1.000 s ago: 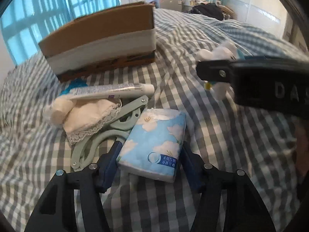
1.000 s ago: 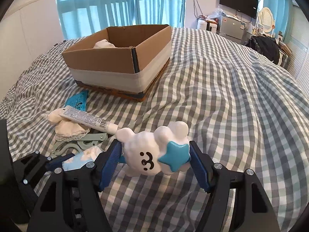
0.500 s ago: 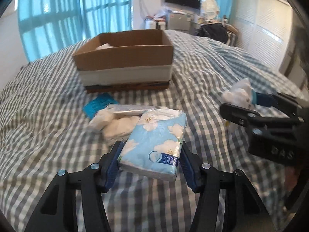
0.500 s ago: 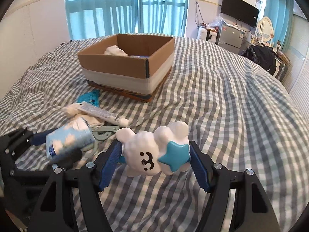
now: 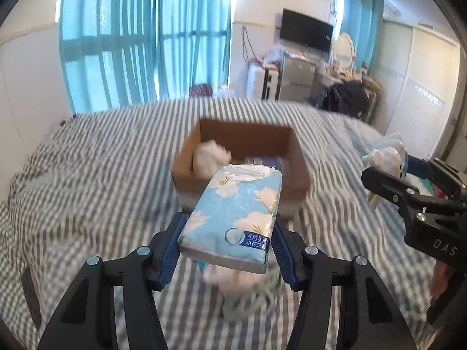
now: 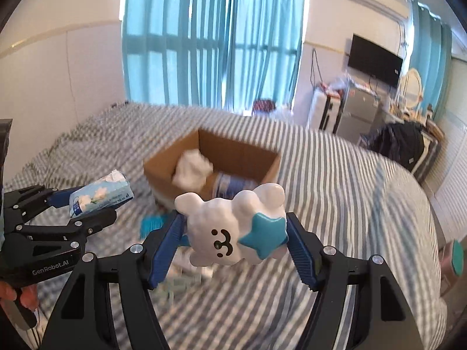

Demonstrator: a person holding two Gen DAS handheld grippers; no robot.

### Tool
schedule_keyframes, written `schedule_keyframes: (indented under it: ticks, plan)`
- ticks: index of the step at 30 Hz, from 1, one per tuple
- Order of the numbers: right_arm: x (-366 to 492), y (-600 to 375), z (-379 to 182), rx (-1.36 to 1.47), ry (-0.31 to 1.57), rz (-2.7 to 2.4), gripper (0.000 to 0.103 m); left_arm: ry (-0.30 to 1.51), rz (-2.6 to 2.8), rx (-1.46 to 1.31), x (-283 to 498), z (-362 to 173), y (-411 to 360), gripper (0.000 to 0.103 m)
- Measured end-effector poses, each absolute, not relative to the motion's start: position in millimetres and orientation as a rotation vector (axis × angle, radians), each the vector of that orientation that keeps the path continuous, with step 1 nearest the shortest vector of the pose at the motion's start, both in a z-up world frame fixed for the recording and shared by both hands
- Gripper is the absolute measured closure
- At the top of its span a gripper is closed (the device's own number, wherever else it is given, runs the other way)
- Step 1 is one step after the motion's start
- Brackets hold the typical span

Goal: Organize objects
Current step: 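Lower the tissue pack and plush toy into the box and release both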

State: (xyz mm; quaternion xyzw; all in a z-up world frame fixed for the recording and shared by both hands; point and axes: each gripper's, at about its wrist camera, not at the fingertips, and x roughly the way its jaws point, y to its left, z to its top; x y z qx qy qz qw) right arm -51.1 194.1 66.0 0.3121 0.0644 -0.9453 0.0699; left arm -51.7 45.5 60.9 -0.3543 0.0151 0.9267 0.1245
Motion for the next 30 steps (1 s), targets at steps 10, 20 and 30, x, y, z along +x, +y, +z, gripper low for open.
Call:
schedule_keyframes:
  ticks: [10, 20, 30]
  plan:
    - [-146.4, 175.8, 105.0, 0.857, 0.191, -2.822, 0.034, 0.07, 2.768, -0.916, -151.4, 98.6, 56.8, 0.044]
    - [-243.4, 182.4, 60.9, 0.978, 0.147, -2.801, 0.034, 0.114, 2.73, -1.044, -237.1, 47.4, 79.1, 0.044]
    - [-278.9, 201.9, -7.7, 1.137, 0.124, -2.763, 0.034, 0.172, 2.696, -1.179, -265.3, -13.4, 86.0, 0.044]
